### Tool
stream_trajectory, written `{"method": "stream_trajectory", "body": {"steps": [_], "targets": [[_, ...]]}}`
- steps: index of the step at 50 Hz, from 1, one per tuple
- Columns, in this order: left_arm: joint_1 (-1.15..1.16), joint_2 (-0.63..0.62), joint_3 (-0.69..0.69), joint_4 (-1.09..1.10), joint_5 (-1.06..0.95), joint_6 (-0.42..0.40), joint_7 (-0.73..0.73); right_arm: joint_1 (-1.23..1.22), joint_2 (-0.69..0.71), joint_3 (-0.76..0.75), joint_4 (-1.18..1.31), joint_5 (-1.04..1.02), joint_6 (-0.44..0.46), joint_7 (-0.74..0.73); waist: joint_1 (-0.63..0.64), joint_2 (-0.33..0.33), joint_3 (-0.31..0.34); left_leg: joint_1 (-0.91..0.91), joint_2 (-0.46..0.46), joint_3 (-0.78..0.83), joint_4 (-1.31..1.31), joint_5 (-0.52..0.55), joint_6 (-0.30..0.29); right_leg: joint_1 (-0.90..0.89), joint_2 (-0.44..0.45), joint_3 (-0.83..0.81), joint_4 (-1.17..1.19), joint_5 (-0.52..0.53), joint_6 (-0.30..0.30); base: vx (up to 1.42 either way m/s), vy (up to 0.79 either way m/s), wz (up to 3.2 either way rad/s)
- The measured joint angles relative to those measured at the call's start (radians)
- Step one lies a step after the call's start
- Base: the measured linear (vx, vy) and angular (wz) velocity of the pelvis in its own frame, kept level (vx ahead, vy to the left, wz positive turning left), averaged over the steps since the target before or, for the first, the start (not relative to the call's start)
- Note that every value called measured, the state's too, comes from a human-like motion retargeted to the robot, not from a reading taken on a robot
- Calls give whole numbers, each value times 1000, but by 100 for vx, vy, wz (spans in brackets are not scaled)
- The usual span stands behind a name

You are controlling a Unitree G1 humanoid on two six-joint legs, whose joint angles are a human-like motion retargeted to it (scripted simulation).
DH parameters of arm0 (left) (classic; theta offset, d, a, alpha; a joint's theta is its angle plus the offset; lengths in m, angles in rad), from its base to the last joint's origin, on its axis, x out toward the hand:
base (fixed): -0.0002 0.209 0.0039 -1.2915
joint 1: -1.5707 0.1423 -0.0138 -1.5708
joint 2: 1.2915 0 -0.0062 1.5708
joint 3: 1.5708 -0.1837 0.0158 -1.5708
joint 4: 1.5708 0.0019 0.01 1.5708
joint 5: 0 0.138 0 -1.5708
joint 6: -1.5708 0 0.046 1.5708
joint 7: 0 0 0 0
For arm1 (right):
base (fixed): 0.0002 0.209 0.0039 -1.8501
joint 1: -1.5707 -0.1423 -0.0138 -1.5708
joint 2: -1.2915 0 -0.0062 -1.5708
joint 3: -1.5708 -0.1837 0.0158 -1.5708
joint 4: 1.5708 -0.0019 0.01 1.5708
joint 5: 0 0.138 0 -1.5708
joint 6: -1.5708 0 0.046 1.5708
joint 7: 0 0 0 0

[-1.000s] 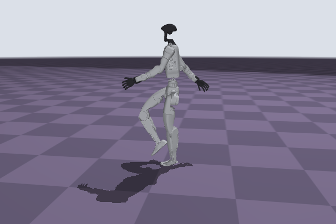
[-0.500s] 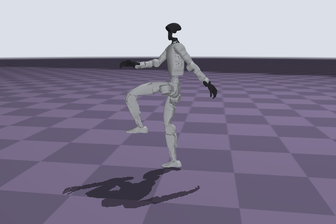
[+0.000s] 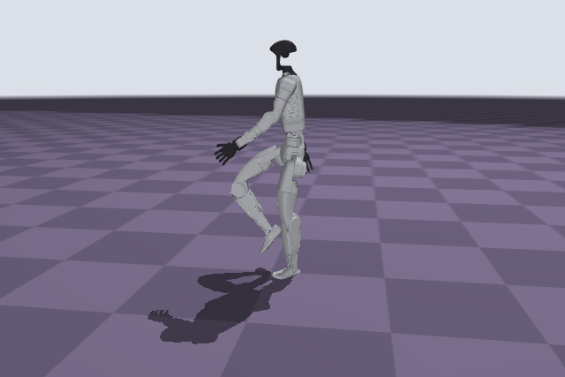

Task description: In place motions

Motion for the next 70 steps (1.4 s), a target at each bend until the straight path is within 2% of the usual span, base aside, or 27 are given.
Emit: {"method": "stream_trajectory", "body": {"steps": [2,4,8,12,15,19,21,22,23,24,25,27,28,30,32,35,39,44,47,52,55,60,70], "targets": [[-67,22,21,-75,6,-12,38,49,-37,29,49,-43,97,17,-99,27,40,-15,35,-27,3,23,30,-117,2,-42,67,-74,-44,-19,19,117],[-84,44,24,-143,-15,-29,44,135,-60,42,49,-32,147,-2,-148,53,38,-30,68,-22,3,44,51,-189,9,-77,78,-110,-79,19,1,72],[-54,32,-19,-247,-32,-24,23,259,-44,-67,49,31,121,-23,-113,60,-14,-51,69,-41,15,34,48,-183,20,-82,19,-120,-106,15,-13,1],[48,7,-79,-255,-40,-22,13,284,-16,-126,49,98,125,7,1,28,-85,-14,33,-8,-18,9,21,27,34,-72,-123,-93,-62,19,-16,-66],[164,-12,-86,-192,-26,-14,17,234,-6,-93,49,98,103,18,60,6,-133,24,6,33,-54,-9,-9,256,51,-93,-326,-64,-23,16,-9,-93],[340,-48,-38,-64,27,25,-19,111,15,-4,-13,41,54,29,132,-18,-160,77,-37,99,-94,-28,-52,580,170,-30,-796,-9,21,6,-6,-117],[424,-75,-4,11,58,53,-45,62,33,45,-99,15,36,29,152,-47,-174,88,-84,118,-103,-32,-63,742,204,26,-1097,25,68,4,-6,-78],[465,-89,17,48,71,70,-60,38,42,69,-144,4,28,30,160,-64,-181,90,-110,125,-105,-34,-67,814,208,43,-1235,-15,93,4,-9,-66],[504,-102,47,84,82,88,-79,14,52,95,-191,-4,21,32,176,-76,-186,94,-127,142,-105,-35,-74,875,206,54,-1345,-170,103,6,-12,-110],[543,-114,75,116,87,105,-97,-9,64,120,-231,-11,12,35,205,-85,-197,95,-137,170,-107,-35,-84,914,195,-13,-1421,-242,91,9,-14,-157],[582,-125,103,146,88,123,-114,-31,77,145,-269,-17,3,38,241,-93,-211,96,-144,204,-110,-33,-94,942,179,-120,-1479,-273,68,13,-21,-168],[646,-129,151,218,125,146,-141,-71,103,177,-325,-21,-2,54,295,-91,-252,89,-140,237,-125,-25,-98,928,159,-84,-1542,-190,119,10,-23,-104],[671,-132,166,260,162,148,-132,-90,108,181,-349,-21,-3,60,307,-97,-267,81,-141,231,-132,-16,-101,908,133,-69,-1553,-160,139,0,-14,-18],[710,-139,182,344,215,150,-55,-121,115,190,-408,-17,-10,56,327,-101,-302,57,-147,212,-147,-16,-95,875,114,-168,-1550,-159,137,-6,-8,-2],[744,-133,201,413,202,134,36,-153,117,242,-487,-13,-23,59,341,-108,-309,52,-146,265,-169,-20,-87,826,142,-56,-1522,-183,99,-5,-21,-38],[749,-105,220,520,160,135,57,-203,117,319,-597,-47,-45,79,251,-85,-258,64,-123,261,-172,-13,-69,859,161,-65,-1533,-187,96,-15,-23,47],[715,-108,300,556,256,226,-12,-201,88,336,-641,-94,-75,80,155,-78,-241,41,-117,221,-161,3,-64,876,161,-109,-1555,-196,97,-16,0,91],[770,-102,287,405,305,175,-84,-115,71,270,-430,-55,-99,119,237,-105,-272,31,-140,194,-171,15,-65,859,143,-133,-1551,-206,89,14,0,24],[783,-82,242,361,295,165,-76,-74,68,192,-203,-58,-57,131,306,-118,-283,32,-141,195,-176,20,-64,864,141,-145,-1552,-211,87,9,-7,15],[737,-72,241,370,272,178,-84,-18,63,89,49,-27,23,54,306,-116,-262,36,-131,182,-177,29,-57,893,150,-171,-1562,-218,92,1,-8,28],[738,-78,253,366,263,182,-106,59,53,54,49,4,56,75,283,-115,-274,33,-131,177,-182,34,-55,898,152,-187,-1566,-222,93,10,-5,17],[762,-74,237,353,261,166,-101,107,34,26,49,-34,55,108,257,-108,-282,34,-119,185,-182,44,-58,903,165,-182,-1571,-222,90,6,-7,-9],[762,-58,209,387,312,180,-117,48,42,82,-61,-104,64,143,246,-106,-281,53,-102,230,-185,52,-71,887,179,-140,-1568,-216,75,1,-4,-30]]}}
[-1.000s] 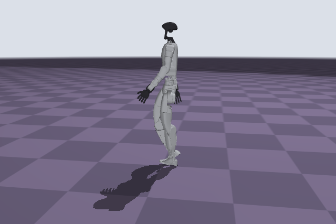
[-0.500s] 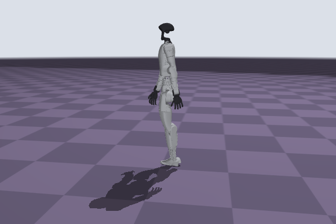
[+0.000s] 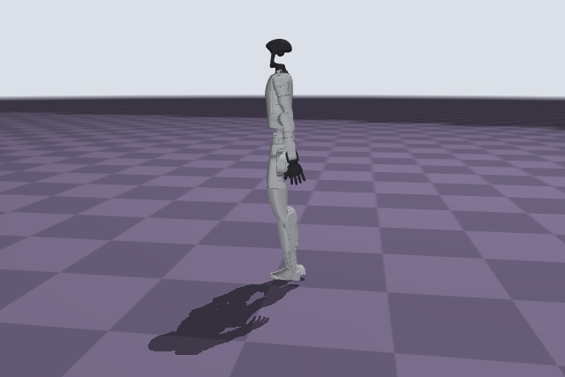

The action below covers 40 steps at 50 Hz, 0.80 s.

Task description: In place motions

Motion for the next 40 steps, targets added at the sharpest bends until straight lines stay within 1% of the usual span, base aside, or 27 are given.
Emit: {"method": "stream_trajectory", "body": {"steps": [3,8,15,20,30,33,35,37,40], "targets": [[-11,-2,-2,-1,-8,2,-3,-20,20,13,-75,9,5,25,-5,0,-2,0,4,5,0,1,-2,-6,3,7,2,-1,-2,0,0,0],[-29,-5,-14,-24,-8,-2,-6,-46,47,47,-182,25,-9,46,-5,1,-5,2,6,7,-1,1,-2,-8,5,13,3,-3,-7,0,0,0],[-35,0,-35,-76,17,-29,-44,-57,52,93,-257,-14,-14,50,6,-4,-12,4,-1,-2,-2,2,-1,-4,-2,3,4,-4,-9,0,0,0],[-35,7,-39,-72,23,-28,-39,-50,42,104,-237,-62,-9,47,7,-7,-14,8,-7,-12,-4,2,1,4,-8,-10,5,-7,-9,0,0,0],[-16,9,-13,10,4,-2,15,-27,25,58,-69,-77,38,43,6,-4,-12,21,-14,-17,-8,-1,2,19,-12,-17,6,-8,-11,0,0,0],[-6,7,-2,31,5,4,15,-18,18,47,-38,-75,48,41,43,0,-12,25,-10,27,-11,-6,-4,12,-6,26,14,-16,-14,0,2,-51],[-2,6,-7,39,7,6,13,-9,13,31,-26,-74,52,37,0,1,-9,24,-15,-20,-8,-4,2,24,-12,-18,3,-6,-13,1,1,35],[3,4,-1,43,9,6,11,-4,10,31,-20,-75,56,33,15,4,-9,26,-12,3,-10,-7,-1,19,-10,5,9,-9,-12,0,1,-13],[7,1,-2,41,14,8,7,0,7,27,-18,-77,58,32,-1,7,-7,27,-12,-6,-9,-8,1,20,-10,-3,8,-6,-14,0,0,0]]}}
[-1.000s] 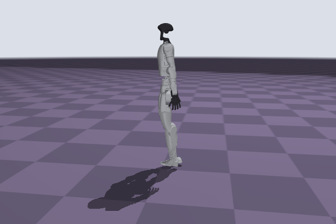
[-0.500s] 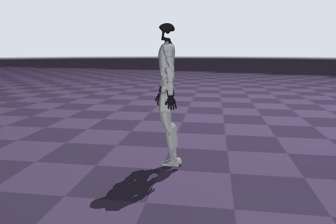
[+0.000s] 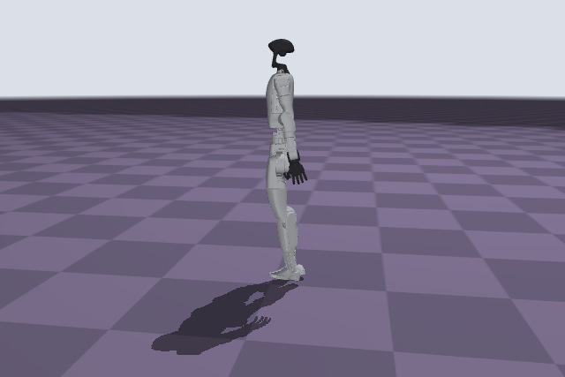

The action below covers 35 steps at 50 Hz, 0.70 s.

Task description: In place motions

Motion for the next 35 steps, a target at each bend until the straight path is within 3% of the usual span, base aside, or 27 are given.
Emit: {"method": "stream_trajectory", "body": {"steps": [10,35], "targets": [[-17,-5,-18,-48,1,-4,-7,-12,14,19,-38,25,-17,-106,-6,4,0,-8,6,3,4,-5,3,-12,2,7,4,3,-6,0,0,0],[-17,5,-15,-33,8,-3,-4,-29,19,34,-75,33,-33,-108,-1,-1,-6,-2,5,-3,5,-5,4,-5,0,0,6,3,-15,0,0,0]]}}
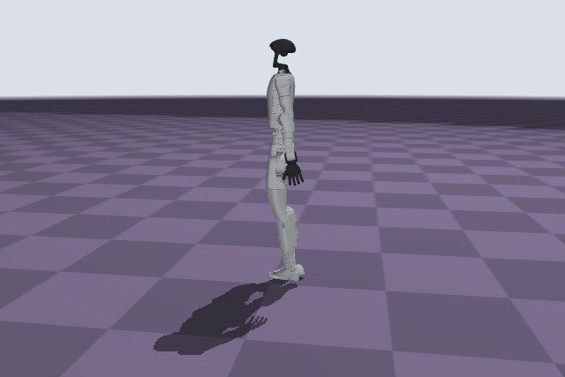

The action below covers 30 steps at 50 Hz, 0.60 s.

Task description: In place motions

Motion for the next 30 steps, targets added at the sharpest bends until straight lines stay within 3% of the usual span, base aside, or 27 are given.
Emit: {"method": "stream_trajectory", "body": {"steps": [30], "targets": [[-11,-7,-15,-20,-6,1,-4,4,2,0,-1,1,1,2,-4,2,-2,-7,7,3,4,5,3,-6,5,3,0,-1,-16,0,0,0]]}}
